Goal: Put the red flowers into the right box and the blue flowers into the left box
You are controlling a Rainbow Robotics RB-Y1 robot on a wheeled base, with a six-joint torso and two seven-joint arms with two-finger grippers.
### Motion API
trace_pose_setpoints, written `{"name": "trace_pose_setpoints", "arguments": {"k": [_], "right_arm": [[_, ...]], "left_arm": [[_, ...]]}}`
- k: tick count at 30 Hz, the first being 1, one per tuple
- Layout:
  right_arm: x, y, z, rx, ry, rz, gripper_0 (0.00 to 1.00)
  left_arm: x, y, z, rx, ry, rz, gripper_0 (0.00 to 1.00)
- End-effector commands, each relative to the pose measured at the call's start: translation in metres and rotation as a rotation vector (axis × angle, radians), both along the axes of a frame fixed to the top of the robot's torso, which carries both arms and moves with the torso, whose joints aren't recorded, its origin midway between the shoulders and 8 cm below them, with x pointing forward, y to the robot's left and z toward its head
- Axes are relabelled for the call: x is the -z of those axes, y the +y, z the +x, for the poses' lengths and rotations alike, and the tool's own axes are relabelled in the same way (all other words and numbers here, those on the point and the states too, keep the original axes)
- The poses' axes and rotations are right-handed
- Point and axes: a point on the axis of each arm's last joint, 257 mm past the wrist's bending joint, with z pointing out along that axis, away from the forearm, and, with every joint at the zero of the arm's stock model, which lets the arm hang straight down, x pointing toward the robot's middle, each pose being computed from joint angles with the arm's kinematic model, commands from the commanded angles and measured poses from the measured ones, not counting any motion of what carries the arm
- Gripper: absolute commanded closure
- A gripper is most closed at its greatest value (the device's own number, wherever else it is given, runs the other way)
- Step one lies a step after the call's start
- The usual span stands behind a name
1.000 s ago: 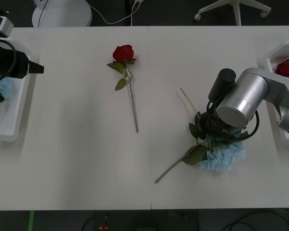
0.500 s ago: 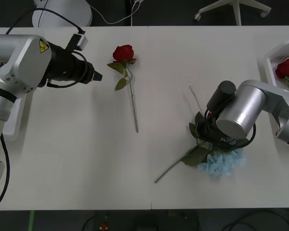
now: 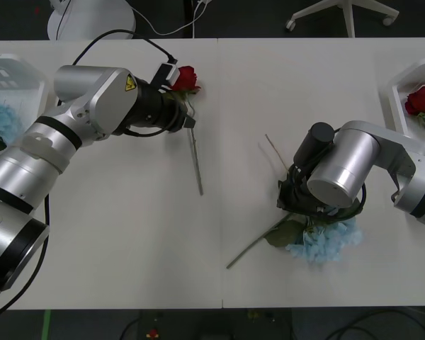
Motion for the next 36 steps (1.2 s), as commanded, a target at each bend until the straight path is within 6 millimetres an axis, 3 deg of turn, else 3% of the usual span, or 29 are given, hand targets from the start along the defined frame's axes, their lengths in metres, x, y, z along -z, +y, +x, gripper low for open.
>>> {"name": "trace_pose_setpoints", "arguments": {"k": [1,11,16,19,21,22,23,30,36], "right_arm": [[-0.021,0.034,0.005,0.002,-0.006,0.070,0.15],[-0.081,0.071,0.020,0.239,0.021,0.204,0.15],[-0.096,0.089,0.029,0.372,0.022,0.302,0.15],[-0.094,0.091,0.030,0.465,0.033,0.327,0.15],[-0.090,0.091,0.031,0.543,0.048,0.344,0.15],[-0.086,0.090,0.030,0.601,0.062,0.354,0.15],[-0.083,0.090,0.030,0.657,0.073,0.363,0.15],[-0.069,0.091,0.026,0.893,0.090,0.403,0.15],[-0.071,0.096,0.035,1.062,0.079,0.486,0.15]], "left_arm": [[-0.021,-0.051,0.007,0.059,-0.044,-0.011,0.00],[0.019,-0.056,-0.004,0.087,-0.022,0.075,0.00],[0.033,-0.052,-0.008,0.092,-0.003,0.102,0.00],[0.039,-0.053,-0.011,0.101,0.004,0.117,0.00],[0.040,-0.053,-0.012,0.104,0.004,0.125,0.31],[0.042,-0.053,-0.013,0.107,0.005,0.128,0.77],[0.042,-0.053,-0.013,0.109,0.004,0.131,1.00],[0.042,-0.051,-0.013,0.110,0.002,0.140,1.00],[0.020,-0.046,0.001,0.103,-0.039,0.113,1.00]]}}
